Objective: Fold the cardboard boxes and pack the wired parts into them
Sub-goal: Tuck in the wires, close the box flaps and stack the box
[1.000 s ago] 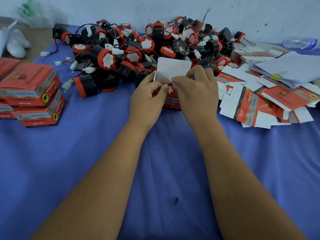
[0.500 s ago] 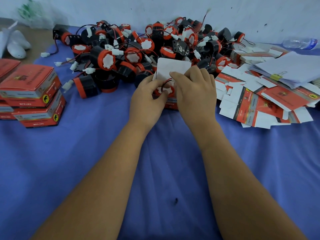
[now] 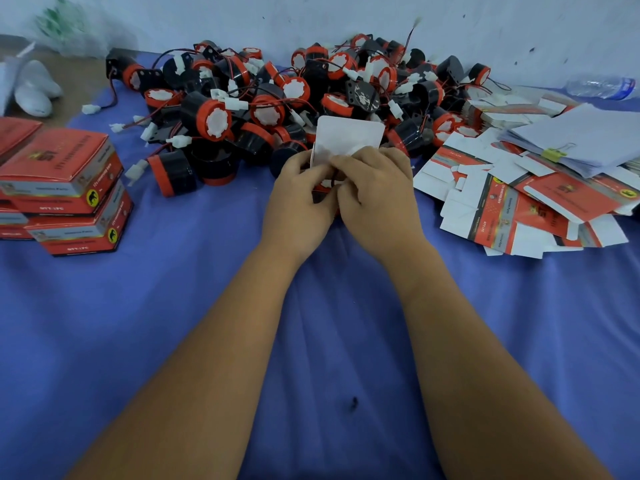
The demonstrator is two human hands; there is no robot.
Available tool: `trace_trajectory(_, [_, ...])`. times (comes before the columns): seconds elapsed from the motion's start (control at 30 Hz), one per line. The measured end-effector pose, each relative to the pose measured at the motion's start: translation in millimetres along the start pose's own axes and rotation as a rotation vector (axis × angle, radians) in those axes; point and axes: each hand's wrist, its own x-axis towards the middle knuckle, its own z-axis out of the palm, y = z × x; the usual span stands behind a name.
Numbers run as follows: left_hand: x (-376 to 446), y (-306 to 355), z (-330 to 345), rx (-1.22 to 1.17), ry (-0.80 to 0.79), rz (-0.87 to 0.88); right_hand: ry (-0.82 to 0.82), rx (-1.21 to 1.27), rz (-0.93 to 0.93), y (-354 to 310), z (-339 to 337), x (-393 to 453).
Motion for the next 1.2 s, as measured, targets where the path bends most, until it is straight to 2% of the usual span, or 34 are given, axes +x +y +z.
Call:
trace_trajectory(0.2, [-0.5,-1.8,2.9,0.052,-0.022,-0.007,0.138,-0.064,0.066,3.0,0.7,0.9])
trace_trajectory(0.4, [-1.3,-1.4,2.6,0.04,-0.039,-0.035,0.089,0.089,0.03,2.7,3.0,0.5])
trace_trajectory(0.53, [-2.3,-1.0,2.3,0.024,-0.026,-0.024,0.148,0.025,-0.009,2.0,3.0,-0.2])
trace_trajectory(0.6, [-2.1,-1.1,2.3,0.031,-0.016,-0.012,0.183,-0.039,0.012,3.9,2.1,-0.7])
trace_trajectory(0.8, [-1.6,-2.6,3.8,0.0,0.013,-0.038,0.149,-0.025,0.07,17.0,-3.8,-3.2])
trace_trajectory(0.9, [-0.9,-2.9,4.4,-0.001,0.02,-0.049,0.146,-0.039,0.16,21.8,-3.3,-5.7])
trace_trajectory(0.97, [-0.7,-2.4,4.1,0.005,0.025,-0.052,0.122,0.051,0.255,25.5,-2.0,-5.6])
trace_trajectory(1.1, [0.1,-1.4,4.1,0.006,0.025,-0.063,0.058,0.391,0.411,22.0,1.2,-4.4])
trace_trajectory(1.2, [0.2,-1.0,3.1,0.016,0.047,-0.054,0.045,0.547,0.599,19.2,4.2,-2.2])
